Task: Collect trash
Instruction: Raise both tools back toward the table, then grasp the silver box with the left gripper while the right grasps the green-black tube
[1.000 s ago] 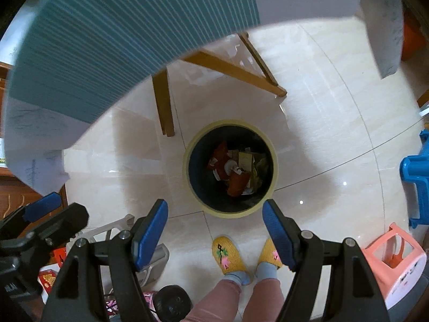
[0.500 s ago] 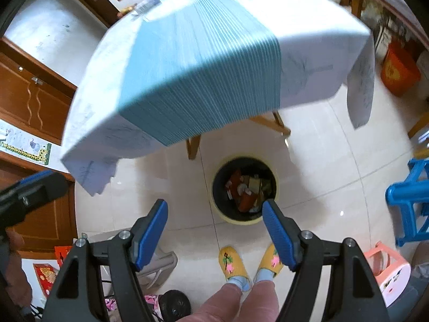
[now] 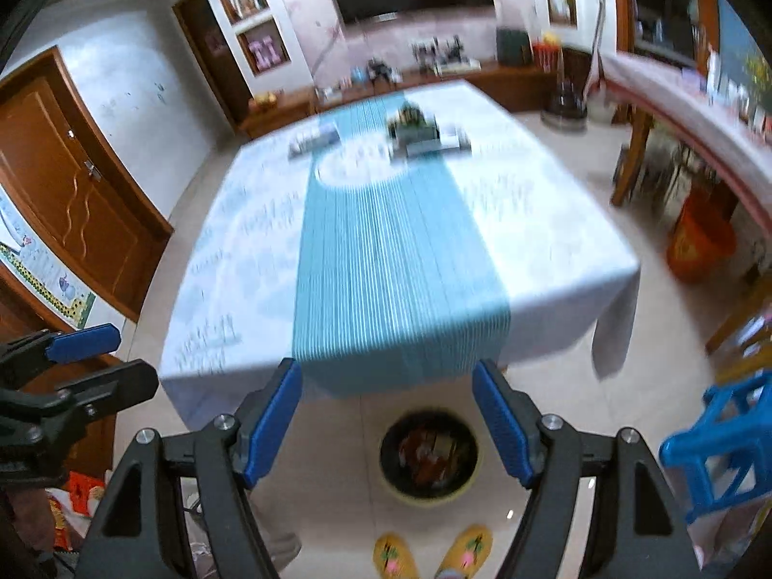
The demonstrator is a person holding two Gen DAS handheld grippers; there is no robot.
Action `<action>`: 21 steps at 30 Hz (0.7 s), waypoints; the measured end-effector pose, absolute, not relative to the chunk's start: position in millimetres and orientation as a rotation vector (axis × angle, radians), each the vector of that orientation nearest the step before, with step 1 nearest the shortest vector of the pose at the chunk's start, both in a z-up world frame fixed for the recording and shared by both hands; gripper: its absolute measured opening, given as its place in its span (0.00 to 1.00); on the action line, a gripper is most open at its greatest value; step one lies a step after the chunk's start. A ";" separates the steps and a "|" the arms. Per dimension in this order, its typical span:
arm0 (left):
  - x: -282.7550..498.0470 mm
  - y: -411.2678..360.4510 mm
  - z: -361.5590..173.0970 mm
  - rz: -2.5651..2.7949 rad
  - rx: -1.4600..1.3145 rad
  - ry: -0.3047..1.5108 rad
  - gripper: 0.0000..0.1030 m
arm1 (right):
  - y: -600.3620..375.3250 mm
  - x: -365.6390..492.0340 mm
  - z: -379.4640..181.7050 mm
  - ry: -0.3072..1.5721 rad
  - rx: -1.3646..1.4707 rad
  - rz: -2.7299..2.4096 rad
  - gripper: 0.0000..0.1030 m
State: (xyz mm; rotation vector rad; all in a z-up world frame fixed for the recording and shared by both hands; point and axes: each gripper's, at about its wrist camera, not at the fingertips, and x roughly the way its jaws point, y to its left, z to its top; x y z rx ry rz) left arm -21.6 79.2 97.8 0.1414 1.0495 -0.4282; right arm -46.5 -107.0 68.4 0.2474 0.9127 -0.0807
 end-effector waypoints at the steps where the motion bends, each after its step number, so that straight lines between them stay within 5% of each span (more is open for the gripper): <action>1: -17.3 80.1 103.1 -0.428 0.142 1.037 0.74 | -106.9 -42.6 74.6 0.901 0.235 -0.081 0.71; 13: 66.0 80.6 139.1 -0.351 0.050 0.949 0.74 | -127.7 49.3 136.9 0.799 0.027 -0.022 0.71; 21: 160.2 51.6 109.3 -0.220 -0.048 1.026 0.74 | -159.9 169.2 118.0 0.879 -0.193 0.163 0.71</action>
